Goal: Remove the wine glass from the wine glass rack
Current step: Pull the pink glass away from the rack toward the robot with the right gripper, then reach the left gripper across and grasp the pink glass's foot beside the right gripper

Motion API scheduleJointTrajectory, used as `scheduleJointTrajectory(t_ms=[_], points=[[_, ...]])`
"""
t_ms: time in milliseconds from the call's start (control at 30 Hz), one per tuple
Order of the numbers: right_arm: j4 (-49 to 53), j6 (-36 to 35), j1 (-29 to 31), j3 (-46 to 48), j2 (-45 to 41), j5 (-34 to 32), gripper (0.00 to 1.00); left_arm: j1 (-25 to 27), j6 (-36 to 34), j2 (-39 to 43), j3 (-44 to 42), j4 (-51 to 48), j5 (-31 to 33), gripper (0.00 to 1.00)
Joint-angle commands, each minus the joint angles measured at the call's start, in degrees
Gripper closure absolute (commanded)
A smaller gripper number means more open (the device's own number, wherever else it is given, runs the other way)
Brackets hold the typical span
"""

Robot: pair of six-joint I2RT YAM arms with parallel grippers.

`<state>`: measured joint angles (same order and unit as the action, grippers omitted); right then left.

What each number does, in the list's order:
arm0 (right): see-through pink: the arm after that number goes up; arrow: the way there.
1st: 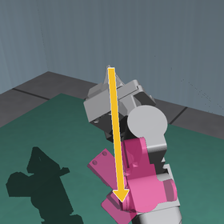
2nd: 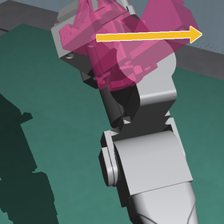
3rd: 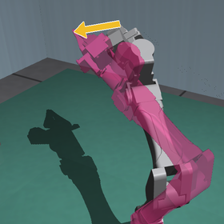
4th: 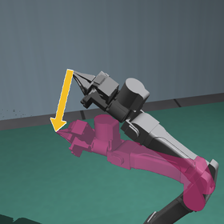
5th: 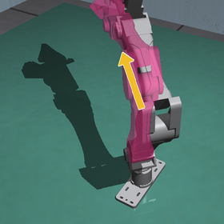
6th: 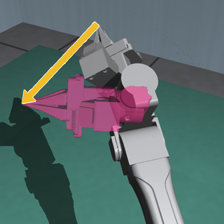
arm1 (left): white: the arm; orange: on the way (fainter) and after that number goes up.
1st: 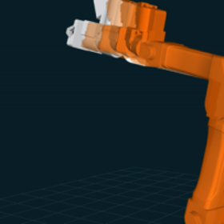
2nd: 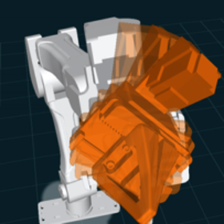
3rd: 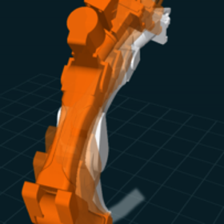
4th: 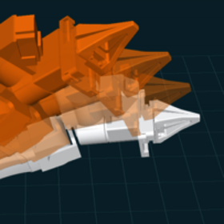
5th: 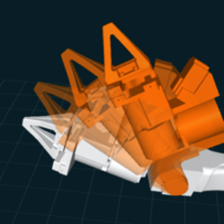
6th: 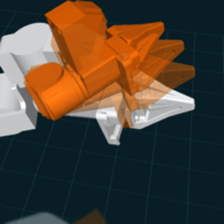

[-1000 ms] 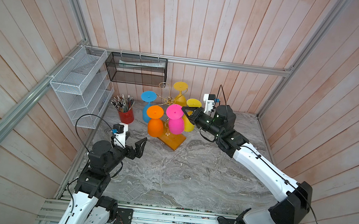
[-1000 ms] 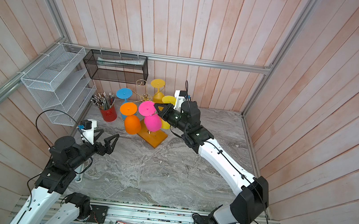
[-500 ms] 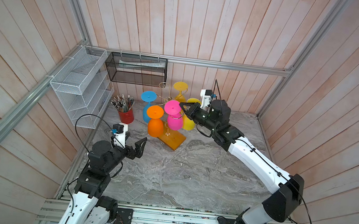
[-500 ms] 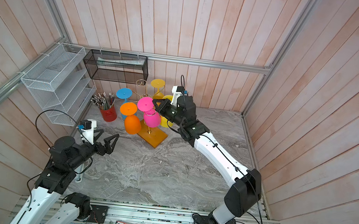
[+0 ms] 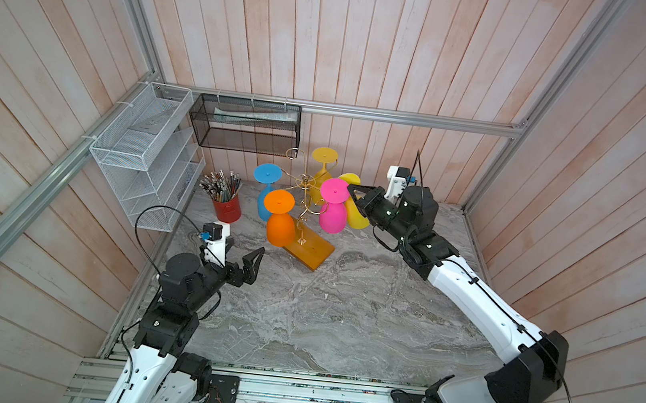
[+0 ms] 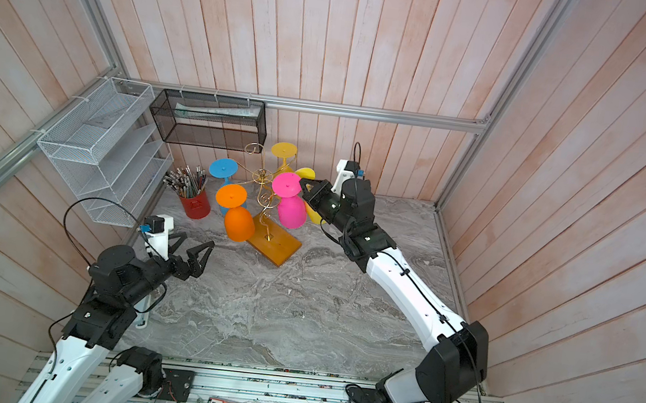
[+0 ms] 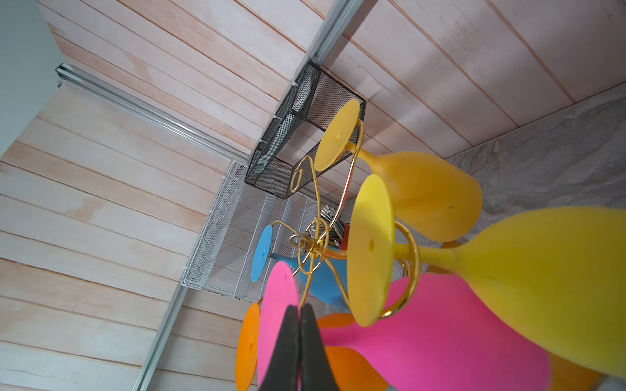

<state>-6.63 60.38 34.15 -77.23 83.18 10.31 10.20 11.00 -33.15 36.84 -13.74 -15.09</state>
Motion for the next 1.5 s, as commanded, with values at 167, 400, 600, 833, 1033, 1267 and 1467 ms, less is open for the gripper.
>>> scheduleJointTrajectory(t_ms=[167,400,600,833,1033,1267,1467], points=[[-4.0,0.8,-0.5,7.9,-8.2,-0.9,1.0,0.2,0.6,0.3,0.6,-1.1,-0.9,0.02],[-1.3,-0.8,-0.5,13.9,-14.0,0.0,1.0,0.3,0.8,0.5,2.3,-3.3,-0.9,0.03],[2.9,-0.8,-0.6,19.8,-19.6,-0.1,1.0,0.4,-2.8,3.5,4.6,-7.8,0.5,0.02],[9.2,-0.4,-0.9,23.9,-24.9,-0.9,1.0,0.3,-11.0,5.5,9.0,-10.7,-0.8,0.03],[14.2,0.5,-3.3,25.6,-27.4,2.1,1.0,0.3,-16.6,4.6,13.9,-10.6,-5.4,0.05],[13.9,3.9,-8.1,29.8,-31.4,6.2,1.0,0.3,-20.9,2.1,17.4,-9.6,-11.3,0.11],[15.4,3.9,-10.6,29.9,-32.1,7.7,1.0,1.4,-21.6,-2.3,19.6,-6.1,-14.9,0.13]])
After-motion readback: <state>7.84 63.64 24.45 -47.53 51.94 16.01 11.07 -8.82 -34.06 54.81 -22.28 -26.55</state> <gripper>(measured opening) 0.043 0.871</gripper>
